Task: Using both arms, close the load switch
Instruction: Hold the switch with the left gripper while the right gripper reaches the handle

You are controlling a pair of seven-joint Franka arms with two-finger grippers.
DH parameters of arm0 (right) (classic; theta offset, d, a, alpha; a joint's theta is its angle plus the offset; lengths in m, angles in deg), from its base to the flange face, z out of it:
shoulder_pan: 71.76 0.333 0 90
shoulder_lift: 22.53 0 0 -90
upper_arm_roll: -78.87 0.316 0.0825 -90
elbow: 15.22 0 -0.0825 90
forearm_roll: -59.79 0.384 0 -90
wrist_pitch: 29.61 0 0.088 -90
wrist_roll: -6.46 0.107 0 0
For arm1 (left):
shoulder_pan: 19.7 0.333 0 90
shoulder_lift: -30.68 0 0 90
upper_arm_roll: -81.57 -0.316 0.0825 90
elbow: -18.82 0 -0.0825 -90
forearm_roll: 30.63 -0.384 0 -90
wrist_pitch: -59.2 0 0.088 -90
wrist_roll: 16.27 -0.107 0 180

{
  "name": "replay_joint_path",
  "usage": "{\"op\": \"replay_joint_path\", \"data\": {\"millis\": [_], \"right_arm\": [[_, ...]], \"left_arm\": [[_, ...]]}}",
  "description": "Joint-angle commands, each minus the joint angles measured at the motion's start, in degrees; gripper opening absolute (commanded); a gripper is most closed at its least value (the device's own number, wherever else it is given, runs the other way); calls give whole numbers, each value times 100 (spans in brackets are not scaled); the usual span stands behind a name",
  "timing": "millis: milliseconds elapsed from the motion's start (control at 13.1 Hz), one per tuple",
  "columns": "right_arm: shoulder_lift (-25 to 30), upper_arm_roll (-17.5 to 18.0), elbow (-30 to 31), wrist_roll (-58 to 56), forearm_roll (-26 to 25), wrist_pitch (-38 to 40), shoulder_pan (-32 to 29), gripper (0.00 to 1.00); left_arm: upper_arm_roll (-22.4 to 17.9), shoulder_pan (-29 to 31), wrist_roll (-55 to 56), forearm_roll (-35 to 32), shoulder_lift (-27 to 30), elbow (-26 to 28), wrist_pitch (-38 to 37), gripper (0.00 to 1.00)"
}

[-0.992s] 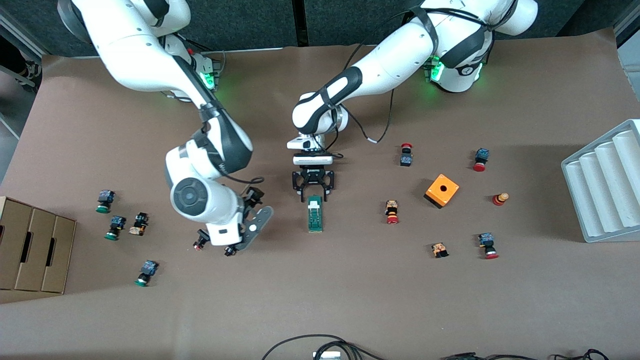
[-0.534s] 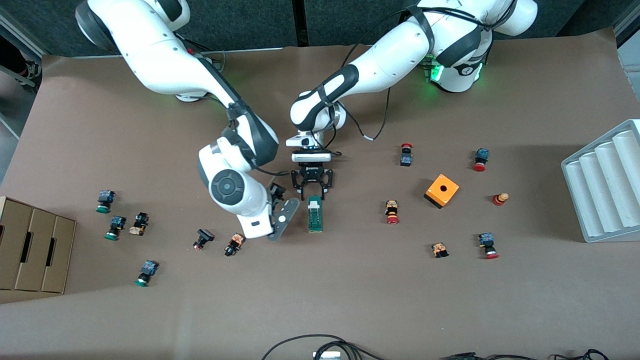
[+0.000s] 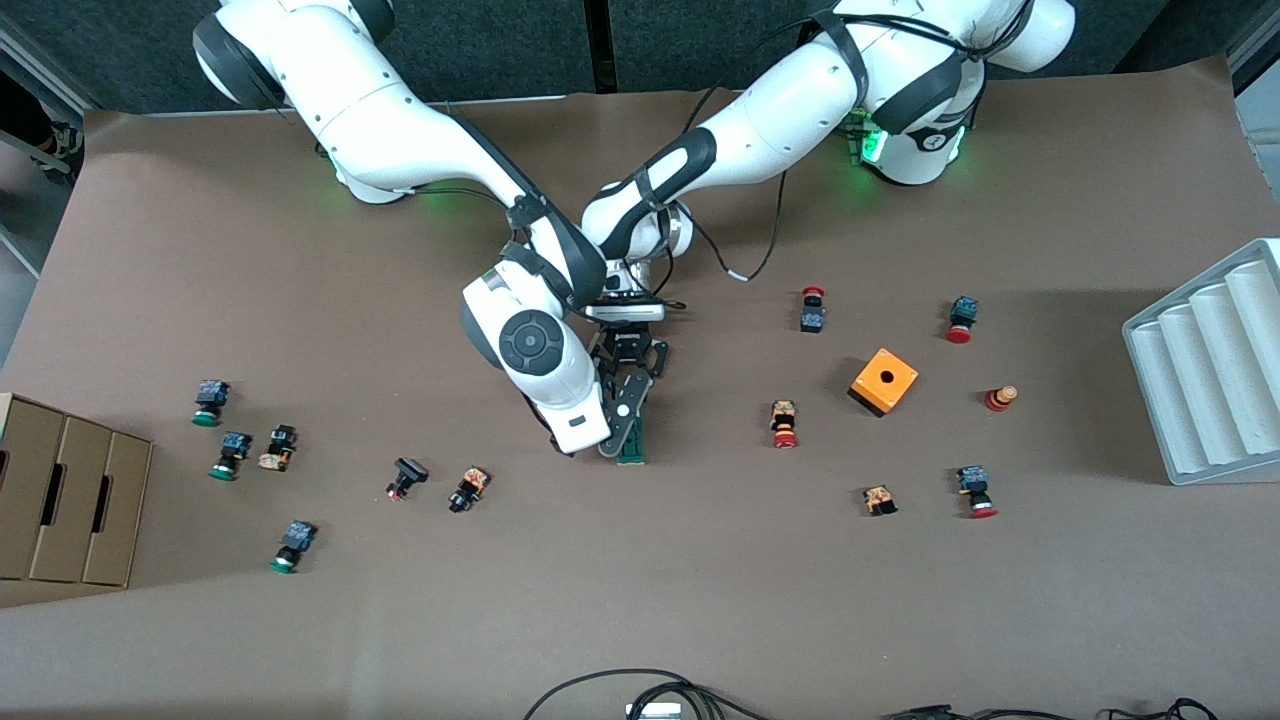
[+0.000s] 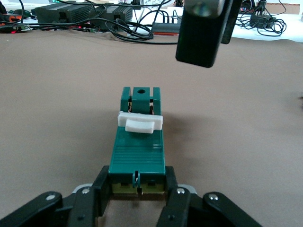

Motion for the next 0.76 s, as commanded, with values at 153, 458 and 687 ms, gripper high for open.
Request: {"op": "replay_joint_path", "data": {"millis": [153, 458, 687], "right_arm": [[-89, -55, -123, -68, -70, -63, 28, 100], [-177, -55, -123, -68, -70, -211, 28, 100], [-256, -64, -123, -68, -87, -361, 107, 100]], "left_arm": [[-80, -66, 135, -167, -103, -149, 137, 41], [-80, -66, 126, -167, -112, -149, 137, 41], [-80, -66, 117, -167, -112, -149, 137, 42]]}}
